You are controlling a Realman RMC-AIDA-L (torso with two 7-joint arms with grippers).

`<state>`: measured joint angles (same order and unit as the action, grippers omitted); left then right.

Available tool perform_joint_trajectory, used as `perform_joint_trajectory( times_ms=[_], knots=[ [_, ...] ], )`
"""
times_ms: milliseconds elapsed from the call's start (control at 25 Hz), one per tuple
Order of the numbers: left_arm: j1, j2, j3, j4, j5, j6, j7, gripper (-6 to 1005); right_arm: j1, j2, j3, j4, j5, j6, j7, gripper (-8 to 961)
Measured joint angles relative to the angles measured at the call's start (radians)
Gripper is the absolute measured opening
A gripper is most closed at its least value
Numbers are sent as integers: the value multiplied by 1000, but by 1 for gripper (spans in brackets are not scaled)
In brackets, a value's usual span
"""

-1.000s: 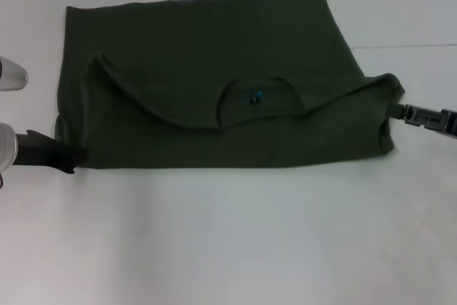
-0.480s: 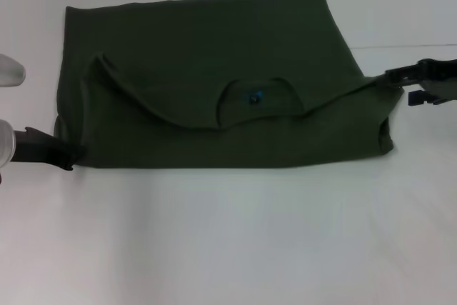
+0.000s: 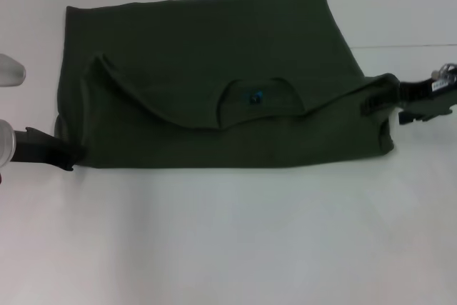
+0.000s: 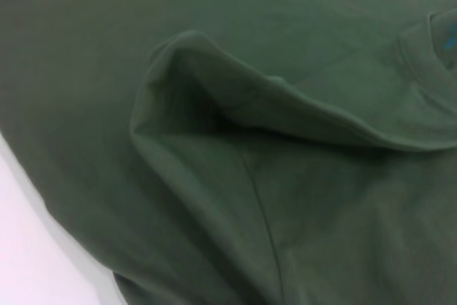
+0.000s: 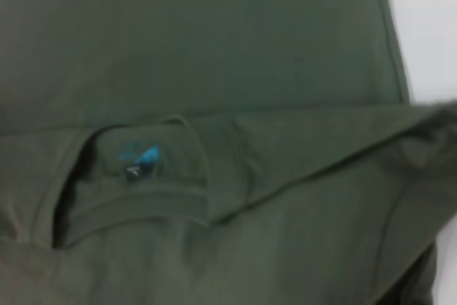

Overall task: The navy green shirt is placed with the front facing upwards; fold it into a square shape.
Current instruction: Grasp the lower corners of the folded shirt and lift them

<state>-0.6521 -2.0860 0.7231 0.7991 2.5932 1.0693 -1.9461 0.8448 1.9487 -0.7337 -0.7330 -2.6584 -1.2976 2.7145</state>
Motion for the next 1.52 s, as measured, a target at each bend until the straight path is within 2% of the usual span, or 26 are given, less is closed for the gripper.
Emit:
perform_joint_trajectory(
  times_ms=[280, 720, 1160, 1520],
  knots=[
    [-2, 0, 3, -4, 1, 0, -1, 8, 4, 6, -1, 107, 1, 92, -28, 922],
    [-2, 0, 3, -10, 1, -3, 1, 9, 30, 45, -2, 115, 2, 156, -32, 922],
    [-3, 0, 1, -9, 1, -5, -2, 10, 26, 48, -4, 119, -1, 160, -37, 810],
    [-3, 0, 1, -9, 1, -8, -13, 10, 27, 49, -27, 113, -5, 161, -39, 527]
  ],
)
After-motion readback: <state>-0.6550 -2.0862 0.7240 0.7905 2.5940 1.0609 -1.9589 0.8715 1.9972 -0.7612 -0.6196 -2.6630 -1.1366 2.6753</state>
